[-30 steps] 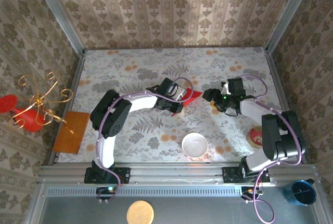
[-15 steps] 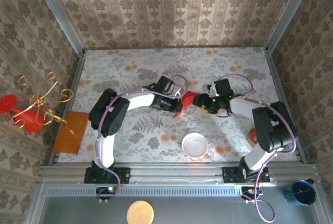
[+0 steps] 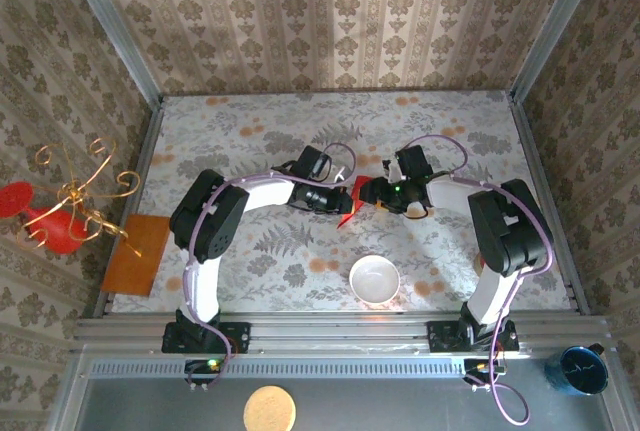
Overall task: Fold a paper plane with a square sheet of paper (pick it up from the middle)
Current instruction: Fold the wing for the fifth time at the center of the table.
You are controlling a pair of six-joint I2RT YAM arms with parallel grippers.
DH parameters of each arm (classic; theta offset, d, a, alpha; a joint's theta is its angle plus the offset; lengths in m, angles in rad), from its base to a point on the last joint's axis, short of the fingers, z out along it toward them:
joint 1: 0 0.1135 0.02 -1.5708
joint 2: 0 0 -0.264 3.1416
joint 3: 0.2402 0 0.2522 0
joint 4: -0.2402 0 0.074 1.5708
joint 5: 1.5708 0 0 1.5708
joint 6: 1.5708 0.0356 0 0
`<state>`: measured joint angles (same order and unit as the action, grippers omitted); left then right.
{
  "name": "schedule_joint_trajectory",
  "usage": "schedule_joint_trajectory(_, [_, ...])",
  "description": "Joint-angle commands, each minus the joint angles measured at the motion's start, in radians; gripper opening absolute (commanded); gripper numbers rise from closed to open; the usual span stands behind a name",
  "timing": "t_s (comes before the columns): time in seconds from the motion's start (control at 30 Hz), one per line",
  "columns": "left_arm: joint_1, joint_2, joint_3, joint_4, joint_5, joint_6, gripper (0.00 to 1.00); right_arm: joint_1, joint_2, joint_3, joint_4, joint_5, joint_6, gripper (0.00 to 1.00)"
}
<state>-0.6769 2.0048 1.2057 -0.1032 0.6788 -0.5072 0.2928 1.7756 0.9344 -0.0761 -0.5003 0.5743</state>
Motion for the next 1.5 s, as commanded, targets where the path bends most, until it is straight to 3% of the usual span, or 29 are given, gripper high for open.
schedule_joint_trajectory(0.0, [0.007, 0.025, -0.019, 0.036, 0.049, -0.051, 0.08, 0.005, 0.017, 0.023, -0.018, 0.036, -0.019, 0.60])
schedule_joint_trajectory(0.57, [0.013, 0.045, -0.033, 0.092, 0.130, -0.176, 0.08, 0.002, 0.025, 0.035, -0.018, 0.095, -0.016, 0.61])
schedule_joint_trajectory(1.1, [0.021, 0.063, -0.091, 0.177, 0.109, -0.192, 0.08, -0.029, -0.057, -0.069, 0.104, 0.044, -0.010, 0.60])
schedule_joint_trajectory(1.47, [0.025, 0.069, -0.116, 0.230, 0.118, -0.192, 0.09, -0.020, -0.010, -0.035, 0.027, 0.048, -0.076, 0.58])
